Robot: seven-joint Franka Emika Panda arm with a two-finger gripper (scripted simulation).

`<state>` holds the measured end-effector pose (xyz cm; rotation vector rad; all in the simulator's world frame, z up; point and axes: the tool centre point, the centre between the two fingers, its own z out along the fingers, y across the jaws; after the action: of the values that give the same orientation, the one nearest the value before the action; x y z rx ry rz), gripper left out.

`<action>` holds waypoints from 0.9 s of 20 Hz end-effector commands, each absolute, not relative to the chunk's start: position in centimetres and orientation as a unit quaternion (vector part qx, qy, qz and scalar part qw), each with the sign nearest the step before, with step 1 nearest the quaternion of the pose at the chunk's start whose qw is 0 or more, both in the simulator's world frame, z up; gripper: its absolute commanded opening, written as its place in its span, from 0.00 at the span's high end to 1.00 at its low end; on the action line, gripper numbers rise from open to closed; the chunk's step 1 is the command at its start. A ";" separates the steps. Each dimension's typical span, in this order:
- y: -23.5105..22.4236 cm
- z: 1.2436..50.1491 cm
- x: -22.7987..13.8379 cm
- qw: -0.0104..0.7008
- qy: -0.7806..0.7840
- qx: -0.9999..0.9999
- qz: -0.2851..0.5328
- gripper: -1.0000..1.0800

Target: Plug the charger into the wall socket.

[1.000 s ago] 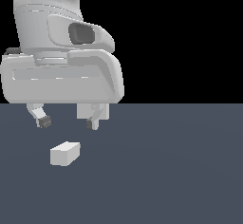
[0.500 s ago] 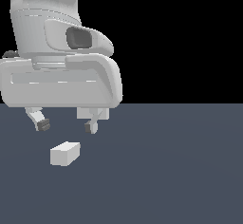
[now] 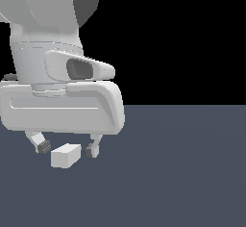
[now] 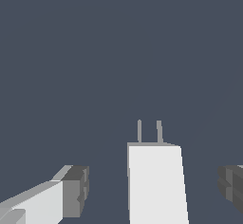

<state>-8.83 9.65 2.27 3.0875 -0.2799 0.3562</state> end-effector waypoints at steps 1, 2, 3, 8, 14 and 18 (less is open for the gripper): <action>9.7 1.6 -8.8 0.010 -0.090 0.989 0.115 0.04; 9.7 1.4 -8.8 0.010 -0.090 0.989 0.115 0.04; 9.7 1.3 -8.8 0.010 -0.090 0.989 0.115 0.04; 9.7 1.2 -8.8 0.010 -0.090 0.989 0.115 1.00; 9.7 1.2 -8.8 0.010 -0.090 0.989 0.115 1.00; 9.6 1.3 -8.7 0.010 -0.091 0.989 0.115 1.00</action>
<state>-8.75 9.66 1.22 3.0874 -0.2815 0.3579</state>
